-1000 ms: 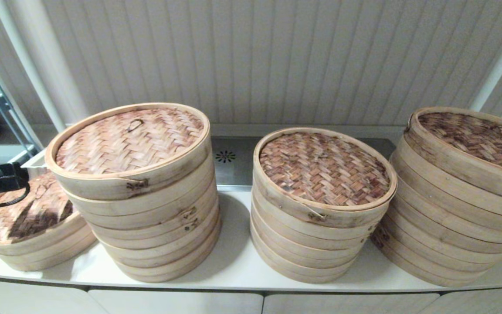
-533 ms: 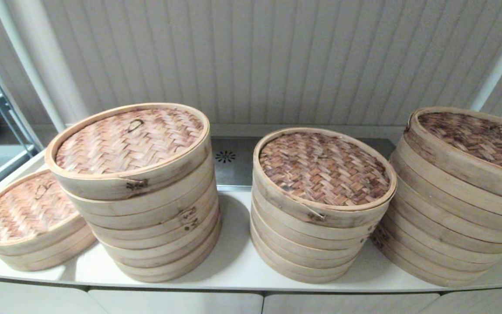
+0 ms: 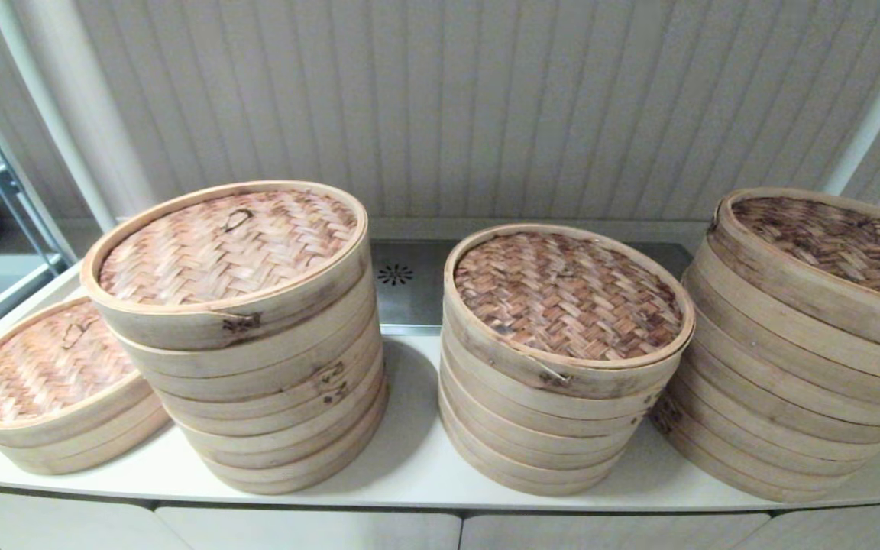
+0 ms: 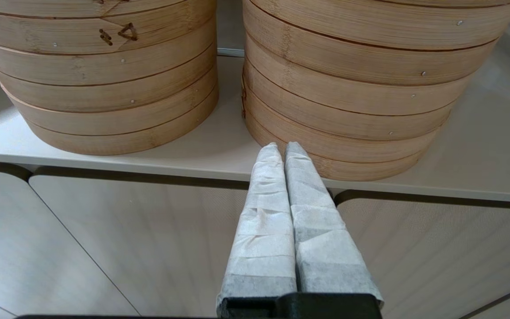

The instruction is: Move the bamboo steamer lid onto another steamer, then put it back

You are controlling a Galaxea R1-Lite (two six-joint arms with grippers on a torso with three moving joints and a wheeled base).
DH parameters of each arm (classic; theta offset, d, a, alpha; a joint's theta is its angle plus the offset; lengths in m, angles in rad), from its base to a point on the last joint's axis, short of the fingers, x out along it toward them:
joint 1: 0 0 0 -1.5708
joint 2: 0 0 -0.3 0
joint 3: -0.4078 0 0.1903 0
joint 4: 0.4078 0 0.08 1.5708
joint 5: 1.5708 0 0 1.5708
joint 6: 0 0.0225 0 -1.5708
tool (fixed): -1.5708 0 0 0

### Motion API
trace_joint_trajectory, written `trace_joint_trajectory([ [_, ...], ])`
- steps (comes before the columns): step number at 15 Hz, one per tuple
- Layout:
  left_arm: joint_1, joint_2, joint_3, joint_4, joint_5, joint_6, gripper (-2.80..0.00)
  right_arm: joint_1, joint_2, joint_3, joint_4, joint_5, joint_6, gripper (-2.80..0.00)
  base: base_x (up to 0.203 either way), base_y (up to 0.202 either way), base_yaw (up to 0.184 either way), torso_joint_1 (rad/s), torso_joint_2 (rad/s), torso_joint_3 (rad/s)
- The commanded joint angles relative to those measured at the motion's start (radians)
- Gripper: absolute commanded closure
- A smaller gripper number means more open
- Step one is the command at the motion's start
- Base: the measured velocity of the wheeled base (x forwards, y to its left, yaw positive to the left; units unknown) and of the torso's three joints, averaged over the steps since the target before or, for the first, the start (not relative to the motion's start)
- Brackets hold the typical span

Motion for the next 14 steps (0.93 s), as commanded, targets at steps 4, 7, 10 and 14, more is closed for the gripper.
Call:
trace_joint_trajectory([
  [4, -0.134, -0.353, 0.184, 0.091, 0.051, 0.035, 0.00, 0.001, -0.002, 0.000, 0.000, 0.000, 0.000, 0.00, 0.000, 0.000, 0.000, 0.000, 0.00, 0.000],
  [7, -0.152, -0.544, 0.312, 0.124, 0.049, 0.054, 0.00, 0.000, -0.002, 0.000, 0.000, 0.001, 0.000, 0.00, 0.000, 0.000, 0.000, 0.000, 0.00, 0.000],
  [10, -0.159, -0.598, 0.493, 0.062, 0.040, 0.068, 0.00, 0.000, -0.002, 0.000, 0.000, 0.001, 0.000, 0.00, 0.000, 0.000, 0.000, 0.000, 0.00, 0.000],
  [14, -0.266, -0.644, 0.502, 0.065, 0.035, 0.068, 0.00, 0.001, -0.002, 0.000, 0.000, 0.001, 0.000, 0.00, 0.000, 0.000, 0.000, 0.000, 0.00, 0.000],
])
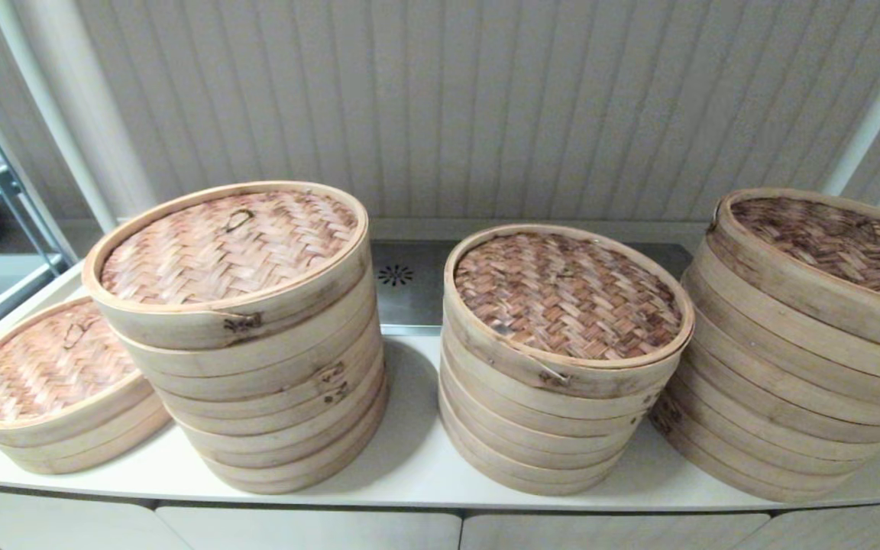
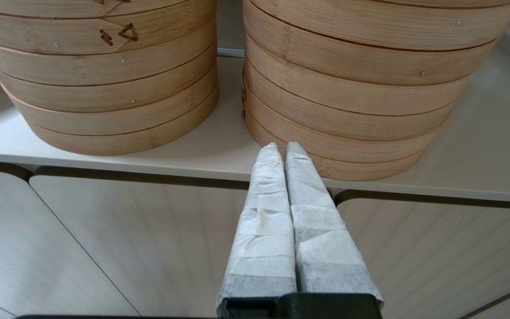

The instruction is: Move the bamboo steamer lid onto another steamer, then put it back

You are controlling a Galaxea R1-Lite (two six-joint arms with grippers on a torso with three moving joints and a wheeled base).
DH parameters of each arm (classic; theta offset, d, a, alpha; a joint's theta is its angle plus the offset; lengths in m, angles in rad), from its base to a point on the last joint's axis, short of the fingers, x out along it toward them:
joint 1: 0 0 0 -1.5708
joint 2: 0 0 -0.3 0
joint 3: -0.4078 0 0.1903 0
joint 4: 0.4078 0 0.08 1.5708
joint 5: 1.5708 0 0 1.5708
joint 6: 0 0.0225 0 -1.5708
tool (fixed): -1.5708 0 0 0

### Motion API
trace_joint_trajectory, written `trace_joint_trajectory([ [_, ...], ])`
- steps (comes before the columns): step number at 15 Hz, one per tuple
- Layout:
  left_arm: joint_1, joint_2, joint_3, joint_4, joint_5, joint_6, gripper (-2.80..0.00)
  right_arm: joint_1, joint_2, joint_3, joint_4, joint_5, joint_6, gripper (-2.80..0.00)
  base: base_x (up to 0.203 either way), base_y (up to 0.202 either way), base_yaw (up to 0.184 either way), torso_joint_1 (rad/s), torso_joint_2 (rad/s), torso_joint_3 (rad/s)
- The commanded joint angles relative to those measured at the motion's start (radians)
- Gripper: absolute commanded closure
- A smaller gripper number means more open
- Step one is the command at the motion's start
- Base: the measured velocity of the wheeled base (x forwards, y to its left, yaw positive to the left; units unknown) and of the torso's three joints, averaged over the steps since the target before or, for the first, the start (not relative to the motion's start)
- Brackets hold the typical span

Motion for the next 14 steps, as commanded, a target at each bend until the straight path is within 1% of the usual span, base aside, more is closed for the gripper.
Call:
trace_joint_trajectory([
  [1, -0.055, -0.070, 0.039, 0.022, 0.025, 0.002, 0.00, 0.000, -0.002, 0.000, 0.000, 0.001, -0.001, 0.00, 0.000, 0.000, 0.000, 0.000, 0.00, 0.000],
  [2, -0.044, -0.113, 0.038, 0.041, 0.024, 0.001, 0.00, 0.000, -0.002, 0.000, 0.000, 0.001, -0.001, 0.00, 0.000, 0.000, 0.000, 0.000, 0.00, 0.000],
  [4, -0.036, -0.219, 0.031, 0.094, -0.006, 0.003, 0.00, 0.000, -0.002, 0.000, 0.000, 0.001, -0.001, 0.00, 0.000, 0.000, 0.000, 0.000, 0.00, 0.000],
  [5, -0.034, -0.259, 0.027, 0.130, -0.041, -0.001, 0.00, 0.000, -0.002, 0.000, 0.000, 0.000, -0.001, 0.00, 0.000, 0.000, 0.000, 0.000, 0.00, 0.000],
  [6, -0.033, -0.269, 0.034, 0.134, -0.085, -0.014, 0.00, 0.000, -0.002, 0.000, 0.000, 0.001, -0.001, 0.00, 0.000, 0.000, 0.000, 0.000, 0.00, 0.000],
  [7, -0.032, -0.269, 0.035, 0.141, -0.096, -0.021, 0.00, 0.000, -0.002, 0.000, 0.000, -0.001, -0.001, 0.00, 0.000, 0.000, 0.000, 0.000, 0.00, 0.000],
  [9, -0.032, -0.269, 0.036, 0.218, -0.109, -0.036, 0.00, 0.000, -0.002, 0.000, 0.000, 0.001, -0.001, 0.00, 0.000, 0.000, 0.000, 0.000, 0.00, 0.000],
  [10, -0.032, -0.270, 0.035, 0.202, -0.110, -0.054, 0.00, 0.000, -0.002, 0.000, 0.000, 0.001, -0.001, 0.00, 0.000, 0.000, 0.000, 0.000, 0.00, 0.000],
  [11, -0.032, -0.269, 0.035, 0.204, -0.108, -0.059, 0.00, 0.000, -0.002, 0.000, 0.000, 0.001, -0.001, 0.00, 0.000, 0.000, 0.000, 0.000, 0.00, 0.000],
  [14, -0.032, -0.269, 0.035, 0.204, -0.107, -0.060, 0.00, 0.000, -0.002, 0.000, 0.000, 0.001, -0.001, 0.00, 0.000, 0.000, 0.000, 0.000, 0.00, 0.000],
])
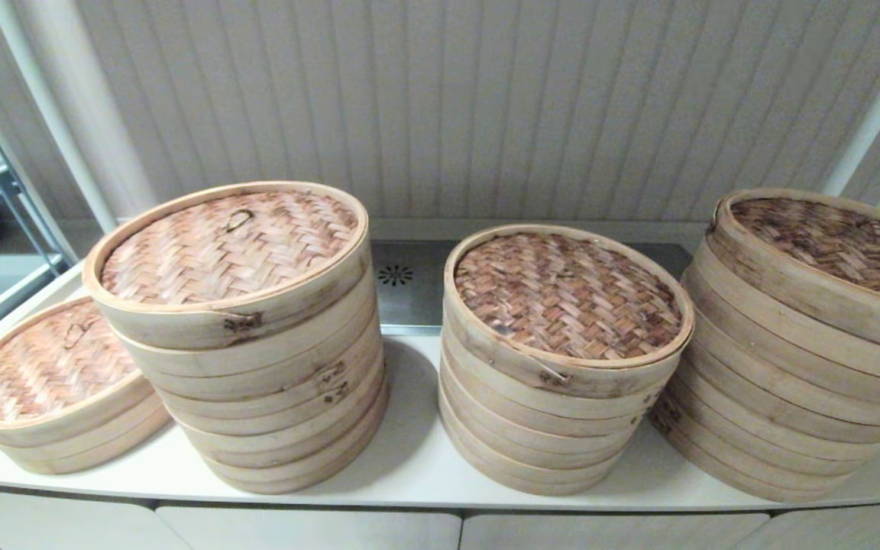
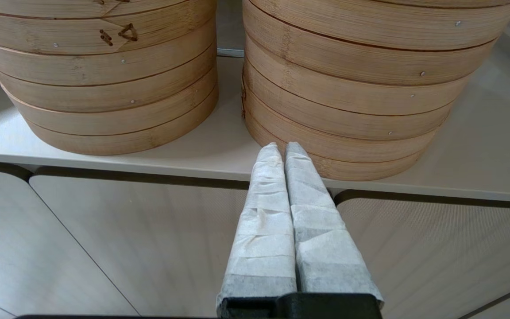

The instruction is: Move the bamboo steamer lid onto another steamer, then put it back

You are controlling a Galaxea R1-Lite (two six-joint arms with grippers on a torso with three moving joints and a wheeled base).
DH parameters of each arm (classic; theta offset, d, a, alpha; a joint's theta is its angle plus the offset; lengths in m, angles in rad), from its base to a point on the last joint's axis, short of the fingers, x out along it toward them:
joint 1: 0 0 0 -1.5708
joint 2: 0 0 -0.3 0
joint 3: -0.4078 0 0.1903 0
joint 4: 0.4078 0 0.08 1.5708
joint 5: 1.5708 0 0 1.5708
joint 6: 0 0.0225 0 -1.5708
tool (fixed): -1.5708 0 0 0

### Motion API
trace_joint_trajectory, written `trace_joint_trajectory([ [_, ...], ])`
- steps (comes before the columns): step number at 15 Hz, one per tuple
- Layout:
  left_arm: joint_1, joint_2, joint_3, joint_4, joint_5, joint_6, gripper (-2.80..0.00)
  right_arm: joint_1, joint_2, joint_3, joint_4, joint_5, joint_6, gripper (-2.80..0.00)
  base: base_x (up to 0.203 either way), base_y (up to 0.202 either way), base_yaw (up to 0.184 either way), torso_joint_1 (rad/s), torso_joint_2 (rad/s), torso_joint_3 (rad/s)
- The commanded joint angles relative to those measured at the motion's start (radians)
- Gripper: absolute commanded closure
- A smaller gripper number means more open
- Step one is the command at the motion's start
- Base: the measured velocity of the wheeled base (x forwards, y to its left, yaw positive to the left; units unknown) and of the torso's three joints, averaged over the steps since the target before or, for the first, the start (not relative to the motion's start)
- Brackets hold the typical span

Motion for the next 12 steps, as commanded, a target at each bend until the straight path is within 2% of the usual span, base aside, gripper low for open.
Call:
trace_joint_trajectory([
  [1, 0.000, 0.001, 0.032, -0.001, 0.000, 0.000, 0.00, 0.000, -0.002, 0.000, 0.000, 0.001, 0.000, 0.00, 0.000, 0.000, 0.000, 0.000, 0.00, 0.000],
  [12, 0.000, 0.001, 0.032, -0.001, 0.000, 0.001, 0.00, 0.000, -0.002, -0.001, -0.003, 0.001, 0.007, 0.00, 0.000, 0.000, 0.000, 0.000, 0.00, 0.000],
])
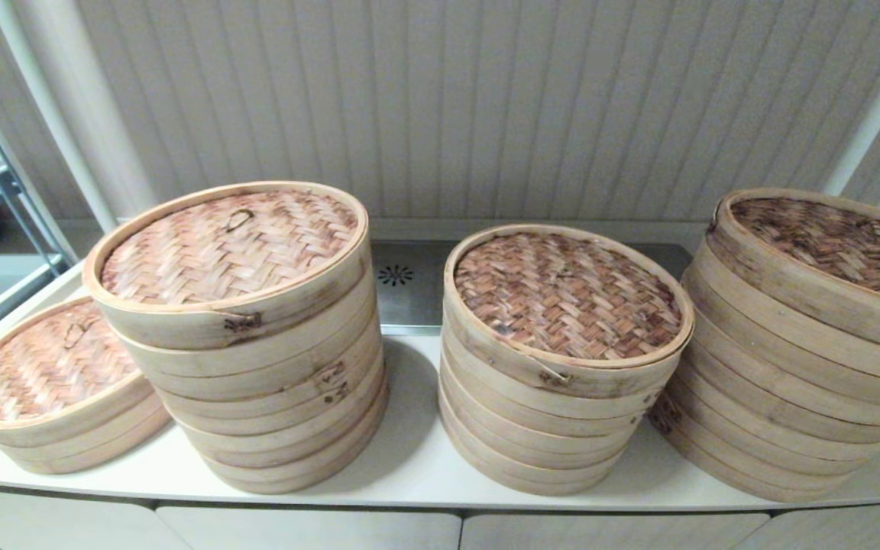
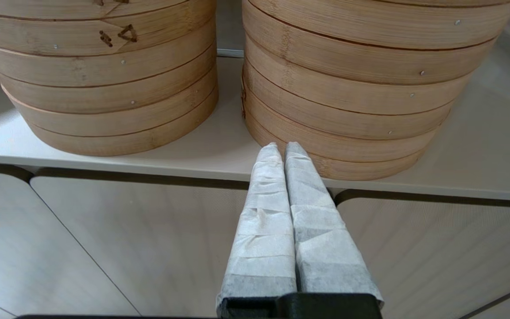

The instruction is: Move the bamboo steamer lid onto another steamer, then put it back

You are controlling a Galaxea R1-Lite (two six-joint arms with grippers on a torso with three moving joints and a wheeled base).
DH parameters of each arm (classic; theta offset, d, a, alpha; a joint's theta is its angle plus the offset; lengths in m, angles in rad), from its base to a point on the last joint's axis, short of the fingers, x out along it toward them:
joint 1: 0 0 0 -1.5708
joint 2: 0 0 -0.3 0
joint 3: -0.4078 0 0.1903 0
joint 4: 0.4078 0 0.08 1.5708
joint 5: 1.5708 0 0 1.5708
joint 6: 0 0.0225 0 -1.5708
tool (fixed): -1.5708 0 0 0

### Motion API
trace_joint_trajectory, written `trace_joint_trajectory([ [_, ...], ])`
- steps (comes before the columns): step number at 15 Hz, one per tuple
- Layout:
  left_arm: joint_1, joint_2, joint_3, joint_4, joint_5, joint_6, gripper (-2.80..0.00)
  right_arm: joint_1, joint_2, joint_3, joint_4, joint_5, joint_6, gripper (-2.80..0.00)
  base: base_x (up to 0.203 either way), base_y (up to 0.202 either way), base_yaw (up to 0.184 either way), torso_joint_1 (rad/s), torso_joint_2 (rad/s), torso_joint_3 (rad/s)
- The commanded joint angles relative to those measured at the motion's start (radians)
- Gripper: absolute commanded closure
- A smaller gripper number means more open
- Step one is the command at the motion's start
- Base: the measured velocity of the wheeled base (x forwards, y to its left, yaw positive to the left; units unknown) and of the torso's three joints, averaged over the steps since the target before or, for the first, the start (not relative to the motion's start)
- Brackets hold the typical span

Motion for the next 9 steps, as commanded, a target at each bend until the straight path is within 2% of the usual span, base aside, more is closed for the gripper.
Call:
trace_joint_trajectory([
  [1, 0.000, 0.002, 0.032, -0.001, -0.001, 0.000, 0.00, 0.000, -0.002, -0.001, -0.001, 0.000, 0.001, 0.00, 0.000, 0.000, 0.000, 0.000, 0.00, 0.000],
  [9, 0.000, 0.002, 0.032, -0.001, -0.001, 0.000, 0.00, 0.000, -0.002, 0.000, 0.001, 0.002, 0.008, 0.00, 0.000, 0.000, 0.000, 0.000, 0.00, 0.000],
])
